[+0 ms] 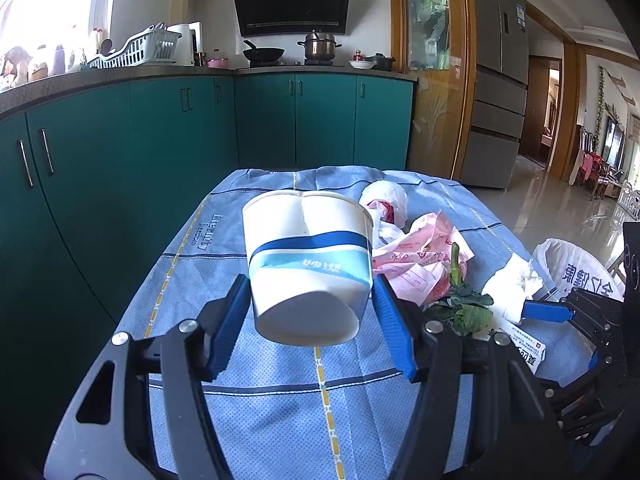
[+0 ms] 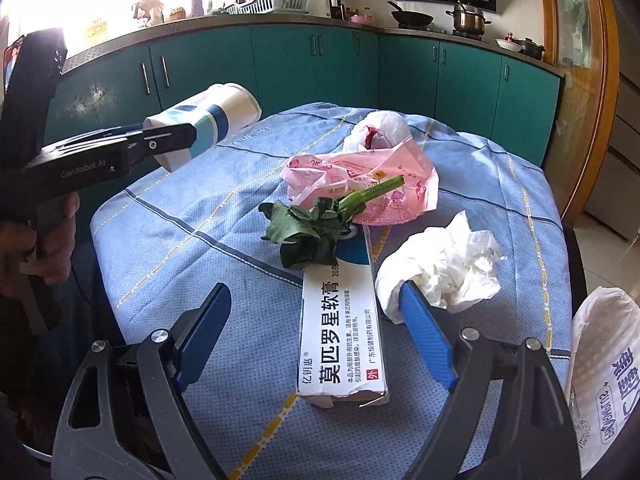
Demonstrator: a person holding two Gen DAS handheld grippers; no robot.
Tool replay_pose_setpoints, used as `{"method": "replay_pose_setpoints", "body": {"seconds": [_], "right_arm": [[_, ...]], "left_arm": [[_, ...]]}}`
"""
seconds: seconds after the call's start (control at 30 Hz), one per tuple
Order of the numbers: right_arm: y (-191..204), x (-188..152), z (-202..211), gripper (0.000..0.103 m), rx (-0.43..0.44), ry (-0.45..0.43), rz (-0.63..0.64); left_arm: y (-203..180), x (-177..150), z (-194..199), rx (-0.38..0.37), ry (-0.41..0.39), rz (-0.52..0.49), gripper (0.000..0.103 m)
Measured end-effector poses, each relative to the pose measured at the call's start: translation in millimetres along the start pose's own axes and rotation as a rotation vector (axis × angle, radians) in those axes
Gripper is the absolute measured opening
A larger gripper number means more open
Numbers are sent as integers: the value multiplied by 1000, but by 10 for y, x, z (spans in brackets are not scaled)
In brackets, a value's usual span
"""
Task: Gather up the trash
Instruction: 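Move the right gripper to the white medicine box and close on it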
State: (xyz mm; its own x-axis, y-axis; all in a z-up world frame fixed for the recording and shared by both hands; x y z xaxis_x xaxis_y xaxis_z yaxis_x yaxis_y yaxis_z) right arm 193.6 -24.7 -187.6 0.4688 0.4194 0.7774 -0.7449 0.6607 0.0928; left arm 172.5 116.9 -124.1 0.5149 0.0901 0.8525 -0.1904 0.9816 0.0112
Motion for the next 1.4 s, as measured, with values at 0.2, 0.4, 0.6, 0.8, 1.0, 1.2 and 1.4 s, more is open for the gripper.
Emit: {"method": "replay_pose_setpoints", "body": {"seconds": [0.2,0.4,0.6,0.8,1.0,1.2,1.4], "right_arm": [[31,-20,22,84,13,3,6],[33,-82,-37,84,2,35,12],[22,-140,-124,84,-16,67,16],[67,-158,-164,84,-11,78,24],[96,-165,-181,84,-7,77,25],[79,-168,-167,56,3,76,8],[37,-178,-118,52,14,71,-15]], "left_arm": [[14,-8,-12,0,6,-1,63],[22,-26,-22,-2,9,0,64],[14,-45,-21,-5,14,-2,64],[12,-57,-32,-5,19,-1,64],[9,-69,-34,-4,20,1,64],[7,-89,-37,-4,23,1,64],[26,-105,-34,-1,26,3,64]]}}
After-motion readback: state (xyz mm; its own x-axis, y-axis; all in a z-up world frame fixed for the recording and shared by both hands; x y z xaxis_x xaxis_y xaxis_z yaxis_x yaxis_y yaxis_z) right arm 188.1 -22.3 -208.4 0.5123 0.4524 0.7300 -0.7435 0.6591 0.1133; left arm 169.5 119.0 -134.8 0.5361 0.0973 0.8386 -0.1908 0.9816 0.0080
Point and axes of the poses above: each gripper's, at about its wrist camera, not at the fingertips, and z roughly against the way its jaws point, y to its left, x to its top, the point moved 9 cm from there along -z, roughly the way its jaws point, and after that the axes turned 1 degree about -z, right-handed, at the moved point
